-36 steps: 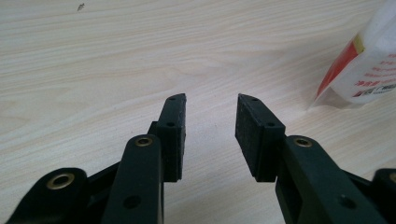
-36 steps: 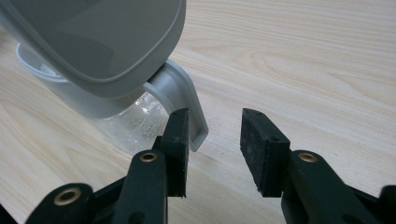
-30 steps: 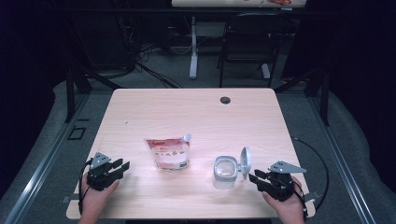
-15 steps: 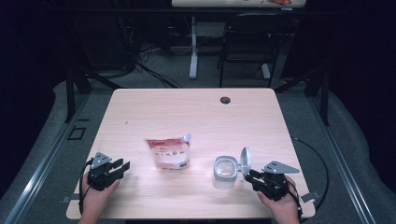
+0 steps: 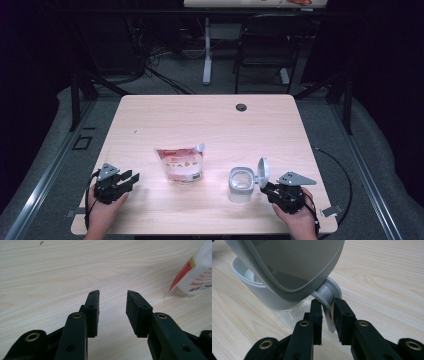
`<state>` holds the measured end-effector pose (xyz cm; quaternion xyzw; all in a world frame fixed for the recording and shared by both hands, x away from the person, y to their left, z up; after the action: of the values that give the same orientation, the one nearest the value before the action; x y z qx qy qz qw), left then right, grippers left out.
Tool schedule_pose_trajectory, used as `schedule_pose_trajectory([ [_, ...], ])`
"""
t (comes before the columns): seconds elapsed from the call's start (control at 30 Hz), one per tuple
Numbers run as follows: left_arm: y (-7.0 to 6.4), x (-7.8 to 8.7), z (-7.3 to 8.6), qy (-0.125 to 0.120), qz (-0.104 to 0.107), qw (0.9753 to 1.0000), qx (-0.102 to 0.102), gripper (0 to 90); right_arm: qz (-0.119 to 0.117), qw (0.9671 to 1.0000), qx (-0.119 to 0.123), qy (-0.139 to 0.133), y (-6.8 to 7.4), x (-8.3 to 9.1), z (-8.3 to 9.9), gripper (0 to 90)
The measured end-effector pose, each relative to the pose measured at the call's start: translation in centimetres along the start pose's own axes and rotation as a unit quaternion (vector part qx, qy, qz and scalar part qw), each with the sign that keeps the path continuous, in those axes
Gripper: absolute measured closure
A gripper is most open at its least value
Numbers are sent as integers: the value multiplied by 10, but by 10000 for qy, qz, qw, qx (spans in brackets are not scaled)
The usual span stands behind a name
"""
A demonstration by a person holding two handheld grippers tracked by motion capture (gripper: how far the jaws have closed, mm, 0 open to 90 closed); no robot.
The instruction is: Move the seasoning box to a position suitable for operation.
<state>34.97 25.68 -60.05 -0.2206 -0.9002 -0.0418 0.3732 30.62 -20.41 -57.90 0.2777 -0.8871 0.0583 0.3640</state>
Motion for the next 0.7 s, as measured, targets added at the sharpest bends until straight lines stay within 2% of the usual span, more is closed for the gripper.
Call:
schedule_pose_trajectory([
  [0.13,0,0,0,-7,-3,10000,-7,632,55,10000,-1,-47,0,-1,-2,808],
  [0.43,0,0,0,-6,-8,10000,-12,632,149,9998,87,-32,-4,-3,-4,812],
  [0.7,0,0,0,-9,-7,10000,-7,631,112,9999,-19,-97,-9,-6,-7,801],
])
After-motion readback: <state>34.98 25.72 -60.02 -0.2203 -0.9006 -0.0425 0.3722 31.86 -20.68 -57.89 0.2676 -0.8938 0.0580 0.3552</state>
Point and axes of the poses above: each handheld gripper's, and its own axes: x roughly backward along the jaws, z roughly out of its underside, y roughly to its left, the point moved 7 cm from there along -x, roughly forward along the jaws, and after that the axes turned 6 degrees about y, right-handed, at the moved point
